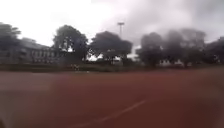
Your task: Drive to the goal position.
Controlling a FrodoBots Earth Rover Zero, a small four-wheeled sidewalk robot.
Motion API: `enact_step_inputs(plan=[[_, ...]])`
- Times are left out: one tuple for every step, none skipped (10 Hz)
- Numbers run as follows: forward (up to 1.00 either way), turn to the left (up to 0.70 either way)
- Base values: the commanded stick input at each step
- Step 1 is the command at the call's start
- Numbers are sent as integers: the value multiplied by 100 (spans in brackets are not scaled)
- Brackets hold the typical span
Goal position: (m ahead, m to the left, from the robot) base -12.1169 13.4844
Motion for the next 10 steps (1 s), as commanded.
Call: enact_step_inputs(plan=[[50, 52], [50, 52], [50, 52], [50, 52], [50, 52], [50, 52], [50, 52], [50, 52], [50, 52], [50, 52]])
